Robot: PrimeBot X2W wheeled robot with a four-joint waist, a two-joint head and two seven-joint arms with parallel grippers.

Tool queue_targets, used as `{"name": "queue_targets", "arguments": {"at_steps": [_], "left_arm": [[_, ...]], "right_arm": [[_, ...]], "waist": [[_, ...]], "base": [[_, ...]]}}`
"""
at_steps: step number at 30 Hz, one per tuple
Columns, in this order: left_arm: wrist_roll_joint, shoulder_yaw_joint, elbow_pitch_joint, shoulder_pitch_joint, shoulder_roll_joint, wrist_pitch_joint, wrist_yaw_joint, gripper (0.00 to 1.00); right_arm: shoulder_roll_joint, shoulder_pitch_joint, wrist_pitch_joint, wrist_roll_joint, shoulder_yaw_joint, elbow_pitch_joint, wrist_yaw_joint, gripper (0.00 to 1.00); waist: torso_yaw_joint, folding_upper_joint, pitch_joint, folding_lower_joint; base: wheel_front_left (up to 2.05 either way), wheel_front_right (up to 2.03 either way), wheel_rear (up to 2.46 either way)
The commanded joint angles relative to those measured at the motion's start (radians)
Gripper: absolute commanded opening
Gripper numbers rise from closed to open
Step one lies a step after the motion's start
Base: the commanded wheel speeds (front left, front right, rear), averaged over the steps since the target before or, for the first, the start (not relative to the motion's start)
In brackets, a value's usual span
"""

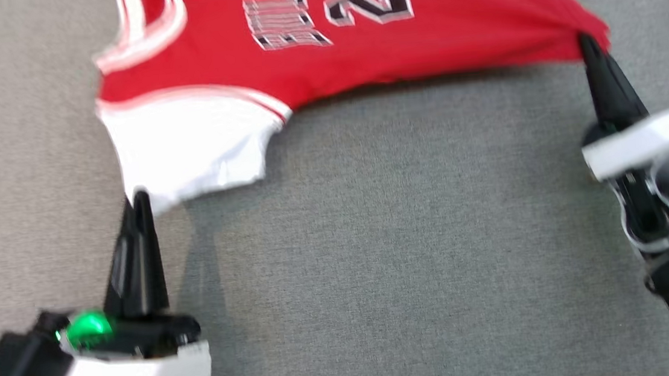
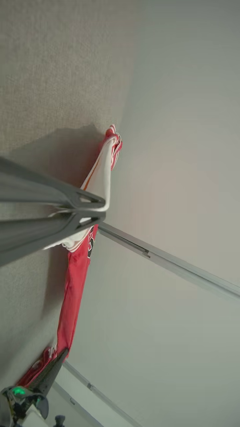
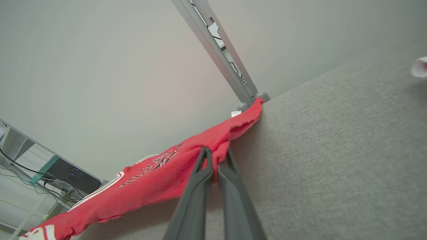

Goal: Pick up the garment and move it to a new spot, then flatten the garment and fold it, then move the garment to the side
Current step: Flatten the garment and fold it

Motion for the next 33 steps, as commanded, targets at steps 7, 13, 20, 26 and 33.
{"name": "queue_targets", "arguments": {"at_steps": [7, 13, 20, 26, 33], "left_arm": [[-0.015, 0.01, 0.003, 0.156, -0.025, -0.006, 0.013, 0.0], [0.004, 0.012, -0.005, 0.248, -0.032, -0.006, 0.015, 0.0], [0.017, 0.022, -0.049, 0.335, -0.035, -0.006, 0.014, 0.0], [0.057, -0.004, -0.069, 0.408, -0.035, -0.006, 0.0, 0.0], [0.058, -0.011, -0.036, 0.39, -0.035, -0.006, -0.01, 0.0]], "right_arm": [[-0.008, 0.235, 0.016, -0.002, -0.083, -0.108, 0.0, 0.0], [0.032, 0.423, 0.064, -0.037, -0.158, -0.208, 0.0, 0.0], [0.117, 0.63, 0.162, -0.143, -0.262, -0.367, 0.0, 0.0], [0.187, 0.742, 0.258, -0.203, -0.323, -0.472, 0.0, 0.0], [0.219, 0.758, 0.299, -0.25, -0.348, -0.468, 0.0, 0.0]], "waist": [[0.033, 0.0, -0.098, -0.0001], [0.055, 0.0, -0.15, -0.0001], [0.047, 0.0, -0.23, -0.0001], [0.024, 0.0, -0.253, -0.0001], [0.011, 0.0, -0.259, -0.0001]], "base": [[0.0, 0.0, 0.0], [0.0, 0.0, 0.0], [0.0, 0.0, 0.0], [0.0, 0.0, 0.0], [0.0, 0.0, 0.0]]}}
